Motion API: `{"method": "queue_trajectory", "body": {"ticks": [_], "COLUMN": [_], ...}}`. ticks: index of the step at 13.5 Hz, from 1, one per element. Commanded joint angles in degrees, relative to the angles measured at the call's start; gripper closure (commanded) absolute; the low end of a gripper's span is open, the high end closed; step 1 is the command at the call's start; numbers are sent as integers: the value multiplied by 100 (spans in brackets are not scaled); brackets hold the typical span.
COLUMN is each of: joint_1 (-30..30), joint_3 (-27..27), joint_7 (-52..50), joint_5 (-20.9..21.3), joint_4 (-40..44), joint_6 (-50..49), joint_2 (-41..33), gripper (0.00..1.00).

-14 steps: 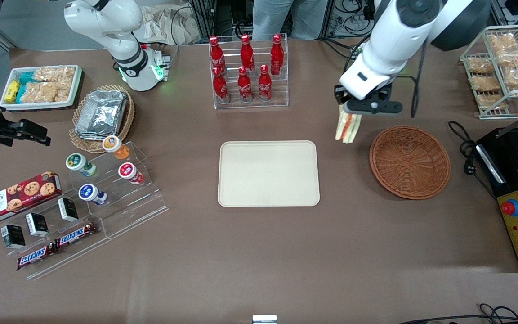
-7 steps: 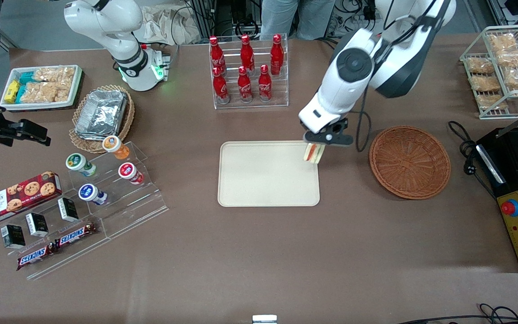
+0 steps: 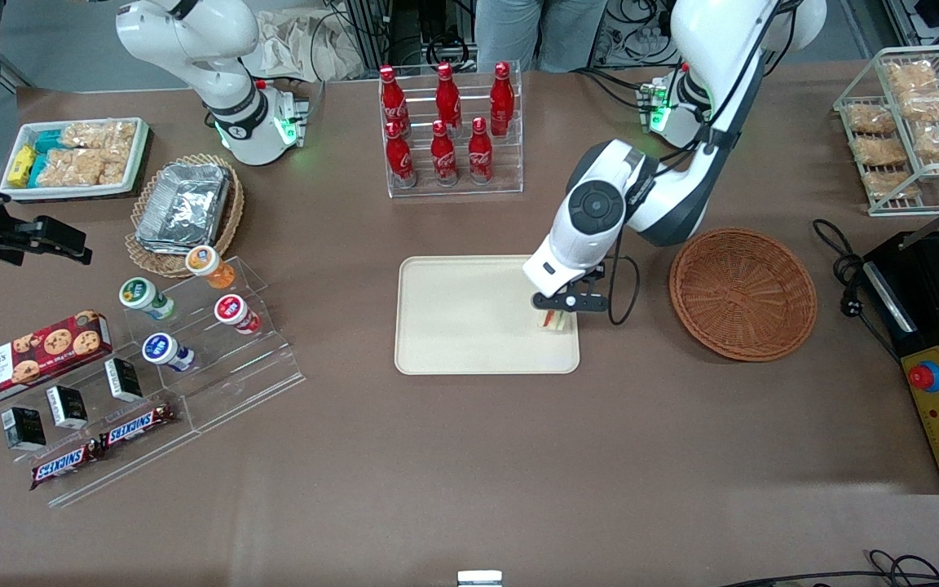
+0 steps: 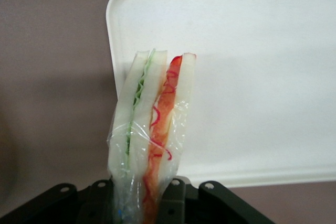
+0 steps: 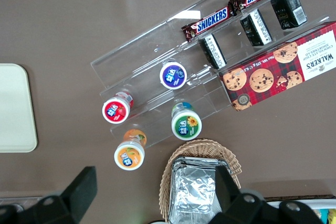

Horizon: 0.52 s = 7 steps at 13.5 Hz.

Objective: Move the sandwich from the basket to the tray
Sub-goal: 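Carry the sandwich over the cream tray and lower it down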

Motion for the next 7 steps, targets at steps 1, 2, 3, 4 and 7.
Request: {"method": "queue_trajectory", "body": {"ticks": [1,2,3,4,7], "joint_1": [-42,-42,-42,-50,-59], "joint_3": [8,8,8,8,-1], "joint_7": [-276,-276,-276,-276,-354], "joint_5": [225,225,225,225,225], "joint_4": [208,216,216,216,199], "joint_6": [38,38,47,47,100], "joint_2": [301,380,459,503,582], "gripper": [100,100,100,100,100]}}
